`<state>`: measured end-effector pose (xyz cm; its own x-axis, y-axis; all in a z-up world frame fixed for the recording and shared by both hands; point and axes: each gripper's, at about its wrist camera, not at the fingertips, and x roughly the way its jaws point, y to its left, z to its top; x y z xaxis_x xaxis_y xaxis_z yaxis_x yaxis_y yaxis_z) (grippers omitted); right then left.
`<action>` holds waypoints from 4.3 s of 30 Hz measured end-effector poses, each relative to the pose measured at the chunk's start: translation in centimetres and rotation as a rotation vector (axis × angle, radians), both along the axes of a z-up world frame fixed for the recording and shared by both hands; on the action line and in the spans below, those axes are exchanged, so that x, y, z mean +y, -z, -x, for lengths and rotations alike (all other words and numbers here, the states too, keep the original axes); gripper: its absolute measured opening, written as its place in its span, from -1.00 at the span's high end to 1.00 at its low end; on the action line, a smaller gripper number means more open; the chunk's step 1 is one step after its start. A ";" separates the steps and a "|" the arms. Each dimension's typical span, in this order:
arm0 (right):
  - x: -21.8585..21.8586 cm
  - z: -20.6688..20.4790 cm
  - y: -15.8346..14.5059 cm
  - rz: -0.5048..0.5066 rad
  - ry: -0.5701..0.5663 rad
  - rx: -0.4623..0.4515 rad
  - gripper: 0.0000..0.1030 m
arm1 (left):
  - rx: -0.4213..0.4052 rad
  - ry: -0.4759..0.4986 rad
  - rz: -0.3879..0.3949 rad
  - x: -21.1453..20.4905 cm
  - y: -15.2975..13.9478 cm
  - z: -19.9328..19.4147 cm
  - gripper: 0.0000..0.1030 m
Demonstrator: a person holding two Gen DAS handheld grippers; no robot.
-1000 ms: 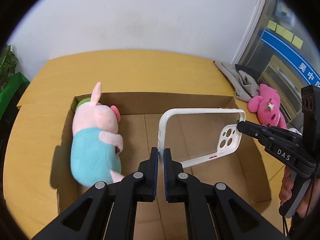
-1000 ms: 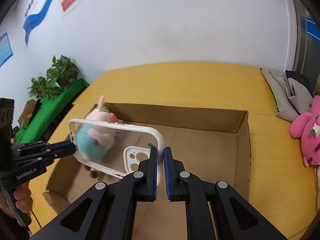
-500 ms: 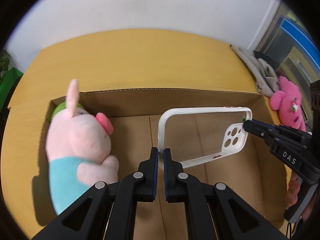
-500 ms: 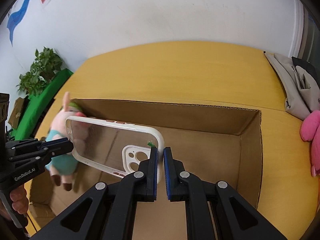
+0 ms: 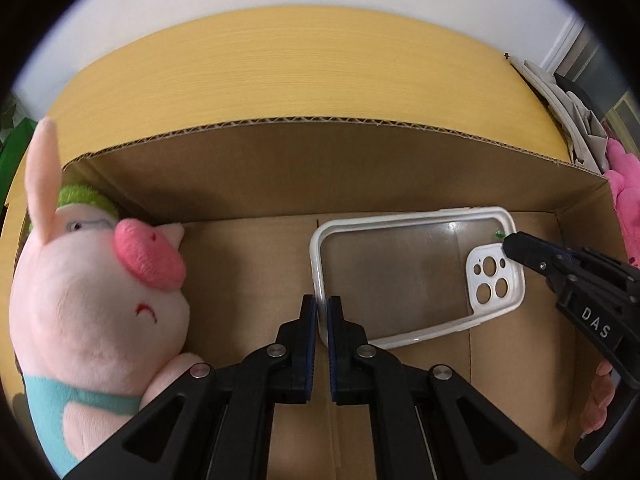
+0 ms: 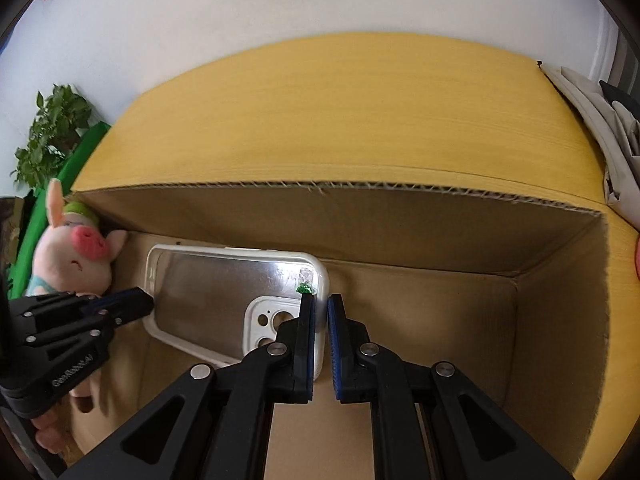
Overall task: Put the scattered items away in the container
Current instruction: 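Lower the phone case into the box and open both grippers, then move both grippers to the black sunglasses on the table, then close the right gripper on the sunglasses while the left gripper grasps the other lens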
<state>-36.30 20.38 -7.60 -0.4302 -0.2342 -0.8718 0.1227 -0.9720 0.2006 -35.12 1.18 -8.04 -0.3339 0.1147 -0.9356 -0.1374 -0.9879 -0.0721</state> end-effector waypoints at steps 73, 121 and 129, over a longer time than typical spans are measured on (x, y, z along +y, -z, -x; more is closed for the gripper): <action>-6.5 -42.7 0.0 -0.072 -0.607 0.276 0.64 | 0.054 0.262 -0.358 -2.0 -0.9 -38.1 1.00; -0.6 -39.2 -1.4 0.472 -0.158 0.155 0.86 | -0.108 0.099 -0.799 -0.6 0.4 -32.8 -0.15; 0.2 -38.8 -2.1 0.574 -0.158 0.154 0.86 | -0.069 0.144 -0.840 0.7 -1.8 -33.0 0.01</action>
